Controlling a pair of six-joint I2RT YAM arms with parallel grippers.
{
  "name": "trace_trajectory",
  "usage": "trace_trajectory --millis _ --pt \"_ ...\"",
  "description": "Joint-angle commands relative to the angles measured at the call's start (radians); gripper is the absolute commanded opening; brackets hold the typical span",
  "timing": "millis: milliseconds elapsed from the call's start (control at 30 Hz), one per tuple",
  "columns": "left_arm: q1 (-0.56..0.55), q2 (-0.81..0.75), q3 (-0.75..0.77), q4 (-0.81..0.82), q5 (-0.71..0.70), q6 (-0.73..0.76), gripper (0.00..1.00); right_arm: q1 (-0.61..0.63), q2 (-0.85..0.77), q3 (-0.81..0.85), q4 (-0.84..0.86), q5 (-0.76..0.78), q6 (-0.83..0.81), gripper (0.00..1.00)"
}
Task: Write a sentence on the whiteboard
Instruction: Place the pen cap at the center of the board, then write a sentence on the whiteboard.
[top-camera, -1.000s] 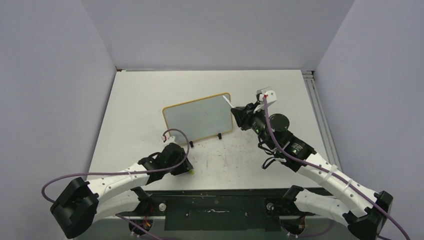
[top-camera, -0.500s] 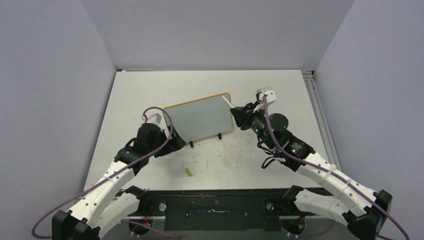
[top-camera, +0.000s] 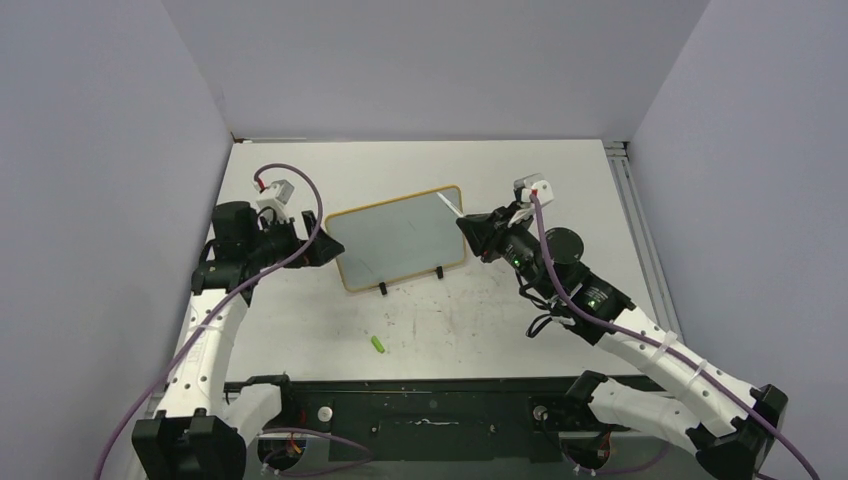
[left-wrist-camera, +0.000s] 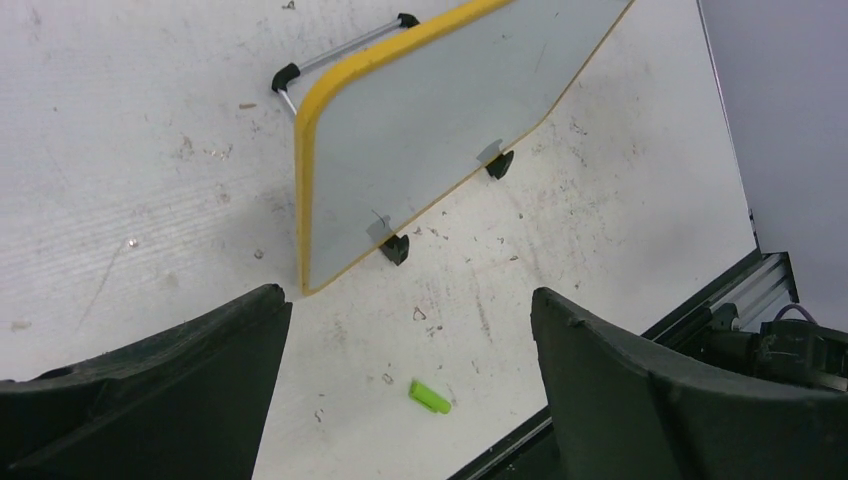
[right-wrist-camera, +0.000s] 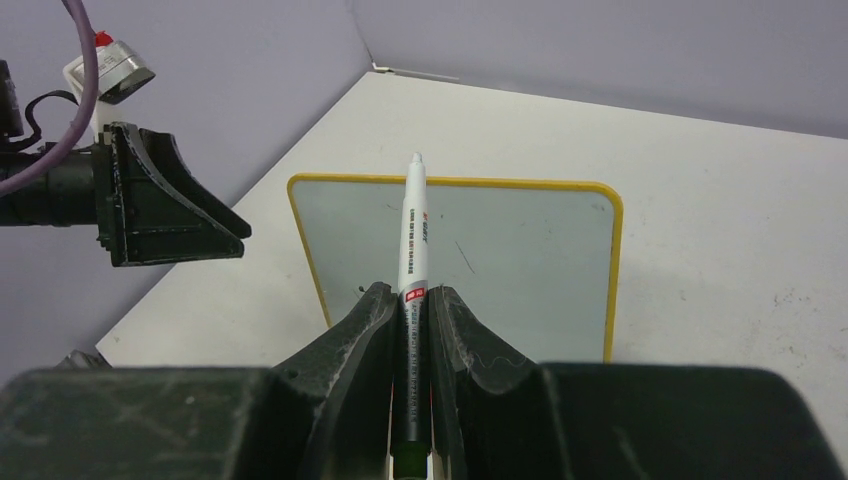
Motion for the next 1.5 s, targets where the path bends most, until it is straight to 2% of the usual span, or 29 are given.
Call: trace_trajectory --millis 0,133,300,433,567,767,1100,1267,1467 --pt "0.04 0.031 0.032 0.153 0.189 0.153 0.89 -0.019 -0.034 0.002 0.067 -0.044 0.007 0.05" --pt "0.076 0.11 0.02 0.266 0.276 0.178 0.87 -0.034 -0.036 -0.005 0.074 -0.093 0.016 0.05" --pt "0.15 0.223 0.042 0.371 0.377 0.134 0.78 -0.047 -0.037 -0.012 0.09 -0.131 0.036 0.05" --pt "0.154 0.288 0.067 0.447 0.432 0.094 0.75 -0.049 -0.03 -0.019 0.108 -0.152 0.046 0.05" --pt "0.153 0.355 0.103 0.45 0.46 0.096 0.72 -0.051 -0.021 -0.021 0.118 -0.173 0.054 0.05" --pt "0.153 0.43 0.145 0.466 0.495 0.083 0.53 -0.053 -0.019 -0.023 0.117 -0.182 0.058 0.05" --pt "0.147 0.429 0.122 0.513 0.531 0.049 0.35 -0.054 -0.01 -0.026 0.113 -0.19 0.065 0.05" --pt "0.145 0.394 0.1 0.414 0.491 0.105 0.29 -0.055 -0.012 -0.035 0.116 -0.191 0.074 0.05" --pt "0.133 0.296 0.012 0.411 0.466 0.106 0.27 -0.055 -0.024 -0.049 0.121 -0.19 0.079 0.05"
